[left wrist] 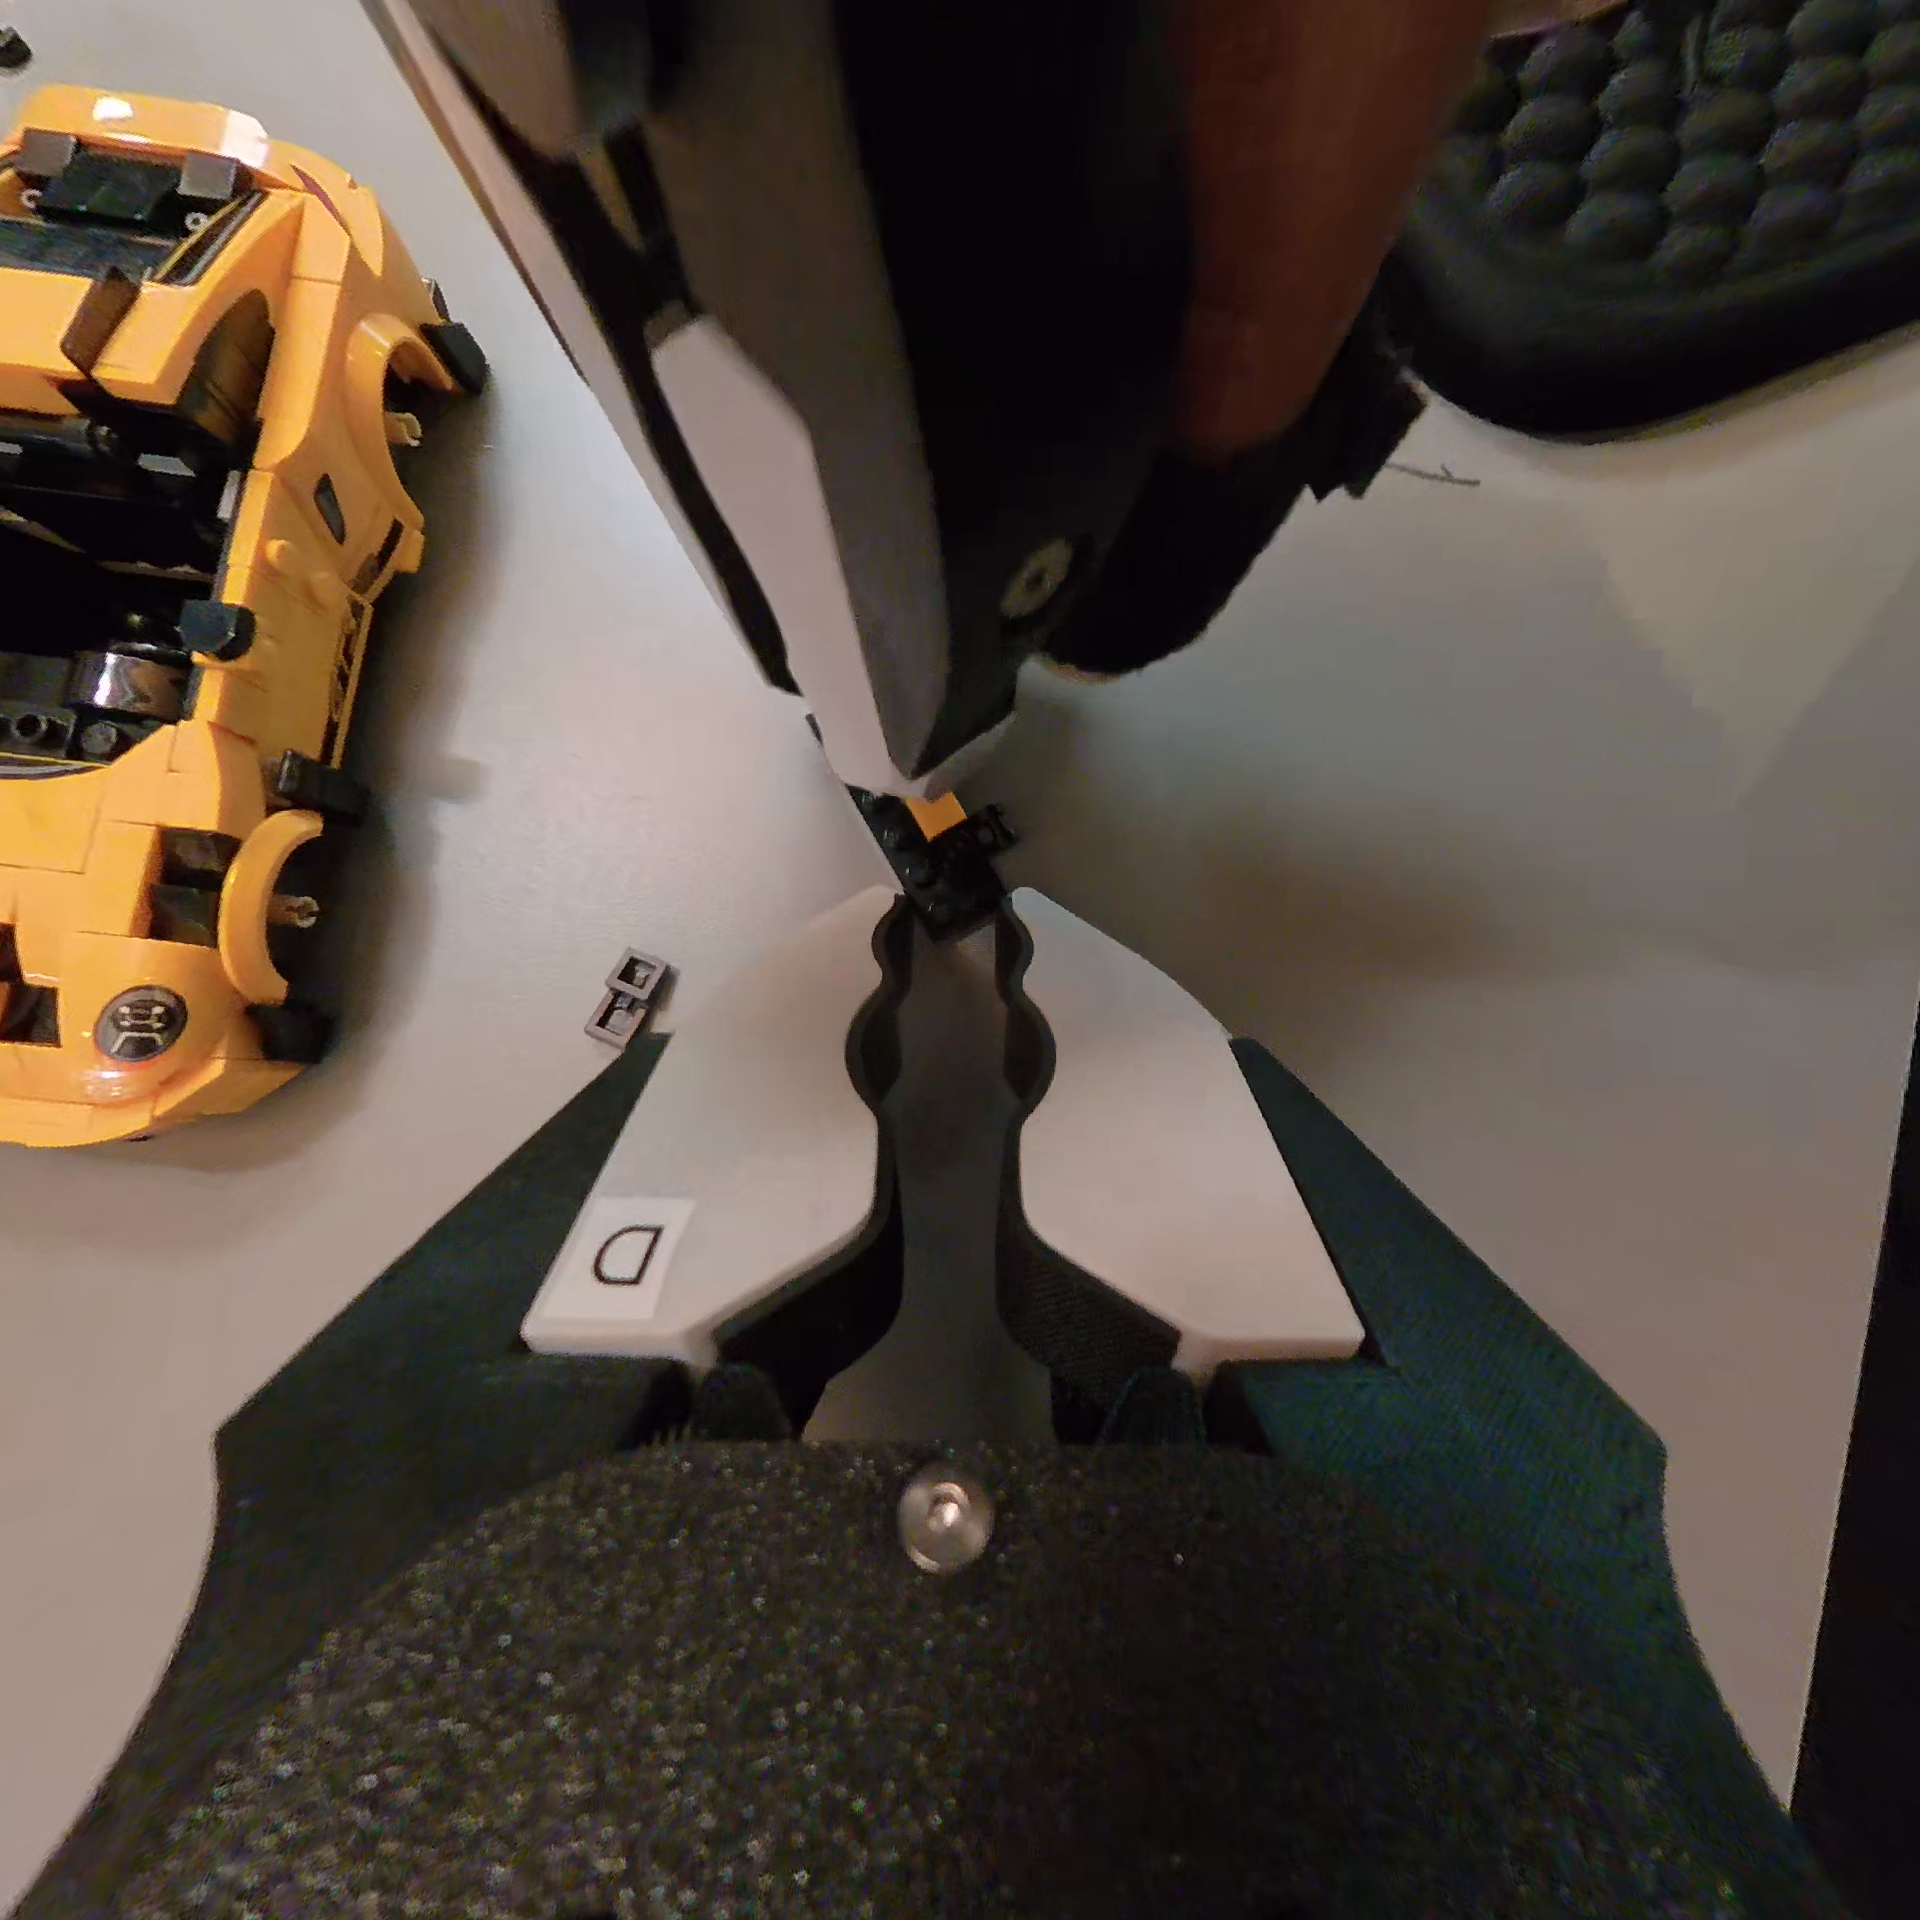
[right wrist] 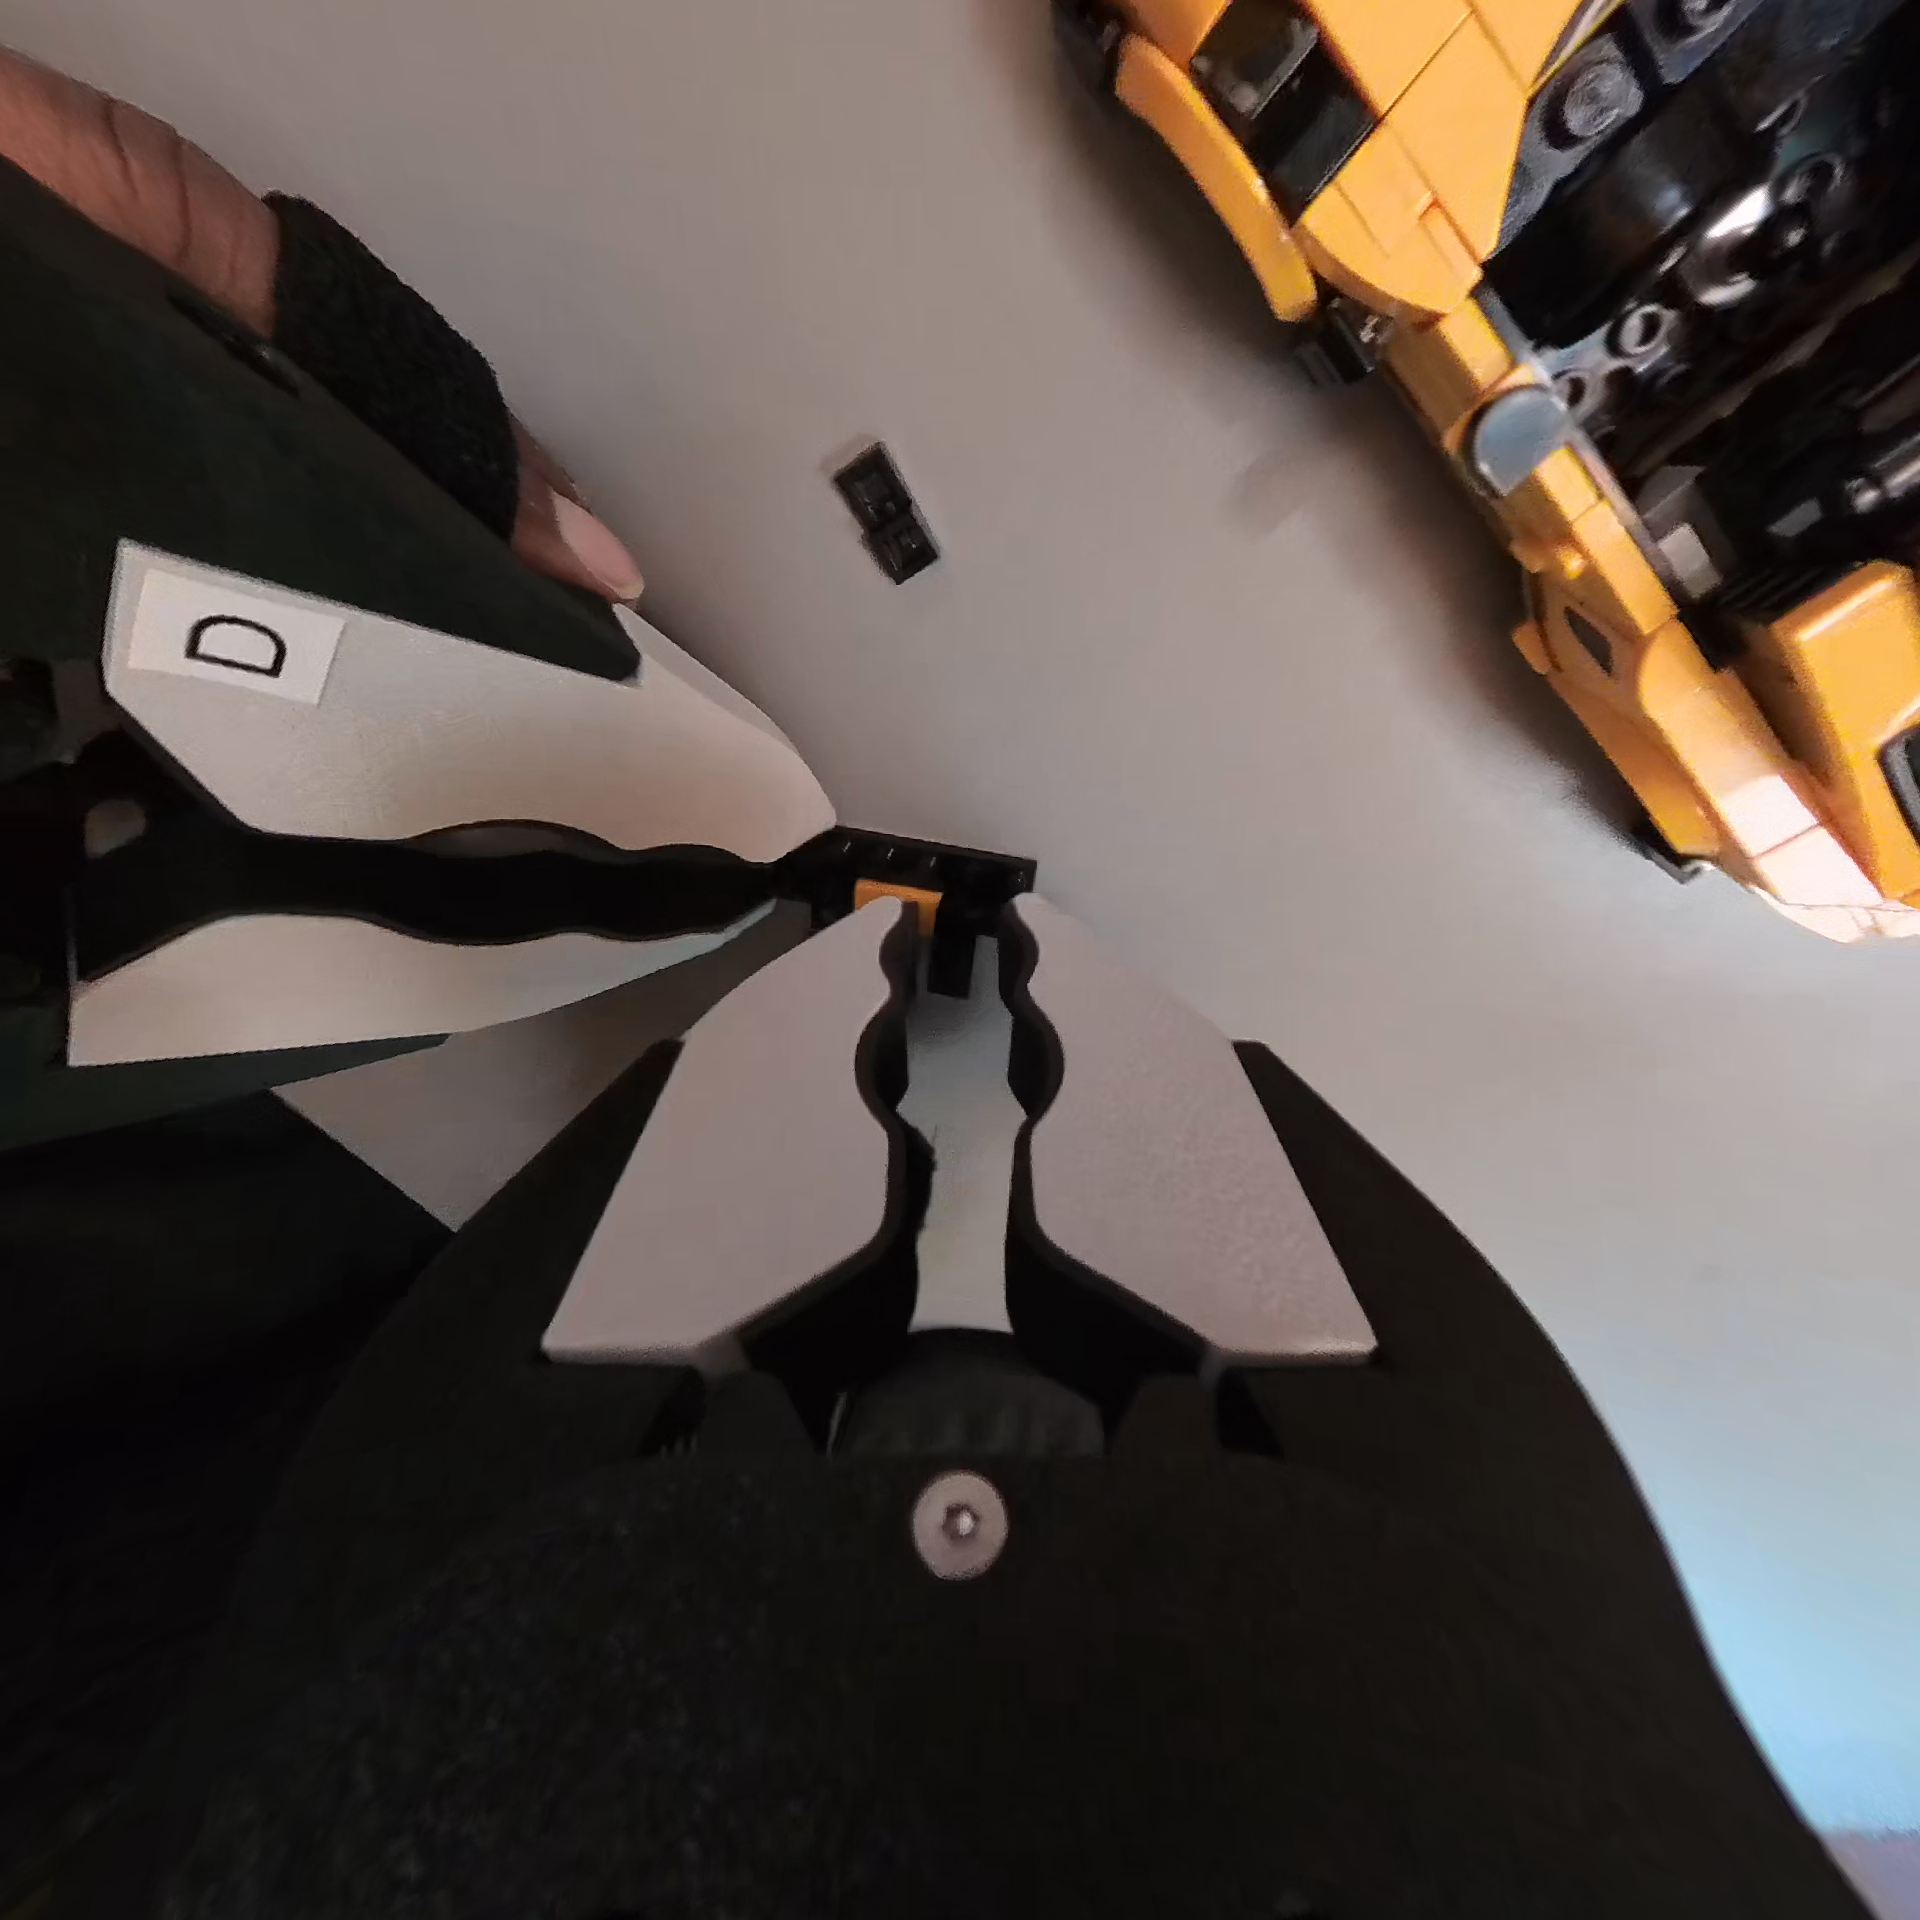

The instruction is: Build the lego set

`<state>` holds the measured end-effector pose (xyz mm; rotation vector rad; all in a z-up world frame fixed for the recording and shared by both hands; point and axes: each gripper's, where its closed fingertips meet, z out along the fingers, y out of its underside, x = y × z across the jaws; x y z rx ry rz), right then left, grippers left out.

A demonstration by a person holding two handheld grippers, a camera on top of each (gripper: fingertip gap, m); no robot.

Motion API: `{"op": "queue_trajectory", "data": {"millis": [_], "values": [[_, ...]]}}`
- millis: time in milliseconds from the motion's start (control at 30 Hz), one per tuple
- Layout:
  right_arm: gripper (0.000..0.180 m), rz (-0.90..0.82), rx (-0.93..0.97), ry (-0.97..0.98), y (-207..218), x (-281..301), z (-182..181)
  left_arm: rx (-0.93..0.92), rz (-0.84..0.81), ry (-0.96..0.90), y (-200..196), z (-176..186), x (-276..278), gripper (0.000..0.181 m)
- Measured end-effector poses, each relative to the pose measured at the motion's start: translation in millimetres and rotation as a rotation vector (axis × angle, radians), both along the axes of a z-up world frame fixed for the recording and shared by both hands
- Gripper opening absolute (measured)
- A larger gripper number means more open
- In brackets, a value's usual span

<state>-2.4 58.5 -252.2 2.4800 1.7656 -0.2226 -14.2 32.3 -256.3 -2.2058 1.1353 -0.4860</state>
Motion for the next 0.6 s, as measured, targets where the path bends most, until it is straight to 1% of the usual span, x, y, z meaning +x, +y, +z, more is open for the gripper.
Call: {"op": "queue_trajectory", "data": {"millis": [67,233,433,500,600], "values": [[0.014,-0.025,-0.021,0.043,1,-2,4,-0.001,0.001,0.0,0,0,0,0.015],[0.014,-0.038,0.023,0.138,8,1,16,-0.004,0.0,-0.002,0,0,0,0.015],[0.013,0.027,0.15,0.216,1,5,9,-0.005,-0.001,-0.002,0,0,0,0.015],[0.013,0.017,0.159,0.247,-1,1,10,-0.005,0.0,-0.003,0,0,0,0.015],[0.012,0.009,0.183,0.235,2,2,6,-0.001,-0.001,0.001,0,0,0,0.015]]}}
